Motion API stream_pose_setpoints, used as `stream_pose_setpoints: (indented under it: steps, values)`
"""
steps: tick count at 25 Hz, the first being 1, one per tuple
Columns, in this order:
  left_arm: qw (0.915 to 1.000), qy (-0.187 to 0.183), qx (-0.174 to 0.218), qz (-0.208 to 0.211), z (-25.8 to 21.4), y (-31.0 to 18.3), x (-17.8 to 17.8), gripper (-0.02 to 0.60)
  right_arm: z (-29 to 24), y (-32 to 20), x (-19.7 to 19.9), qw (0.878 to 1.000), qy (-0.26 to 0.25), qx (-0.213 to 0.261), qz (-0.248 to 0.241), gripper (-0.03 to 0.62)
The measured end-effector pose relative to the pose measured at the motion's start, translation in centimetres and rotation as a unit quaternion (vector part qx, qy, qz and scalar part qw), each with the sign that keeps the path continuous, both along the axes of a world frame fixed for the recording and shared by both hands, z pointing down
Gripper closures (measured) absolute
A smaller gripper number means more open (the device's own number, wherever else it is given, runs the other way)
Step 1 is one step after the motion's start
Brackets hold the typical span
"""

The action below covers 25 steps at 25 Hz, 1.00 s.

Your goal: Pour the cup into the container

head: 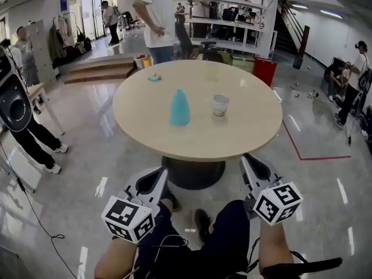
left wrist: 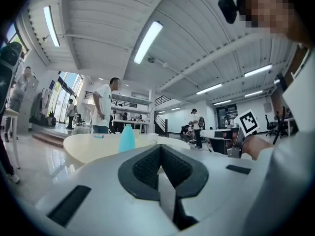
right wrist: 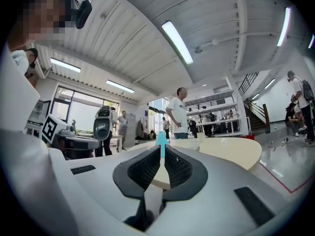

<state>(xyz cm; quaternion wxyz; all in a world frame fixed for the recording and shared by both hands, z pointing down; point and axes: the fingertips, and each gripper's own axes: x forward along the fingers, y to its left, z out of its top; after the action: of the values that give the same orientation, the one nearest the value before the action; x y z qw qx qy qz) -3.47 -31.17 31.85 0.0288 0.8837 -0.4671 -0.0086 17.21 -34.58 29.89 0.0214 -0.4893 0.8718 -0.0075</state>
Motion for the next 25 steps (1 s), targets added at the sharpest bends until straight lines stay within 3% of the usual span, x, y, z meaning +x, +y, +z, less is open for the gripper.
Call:
stream_pose_setpoints:
  steps: [4,6,11,19,25]
  values:
    - [1.0000,-0.001,0.005,0.003,-1.0,-6.3,-0.9,0.581,-0.5,-6.0,-0.6,1.000,0.007,-0.002,0.011,0.564]
    - [1.0000,-0.001,0.004,0.001,-1.2,-10.0,-1.8,0.581,-0.3,-9.8,-1.0,1.000,0.009,-0.011,0.017,0.459]
    - [0.9996,0.000,-0.020,-0.018,-0.3,-19.6,-4.5,0.581,1.9,-19.3,-1.2,0.997,0.017,-0.068,0.031,0.290]
    - [0.9977,-0.012,-0.066,-0.013,2.2,-27.9,-6.6,0.581,5.2,-26.7,-1.3,0.989,0.008,-0.139,0.050,0.278]
    - [0.9969,-0.026,-0.075,0.002,2.9,-30.4,-6.5,0.581,6.3,-28.4,-1.5,0.985,0.043,-0.159,0.055,0.278]
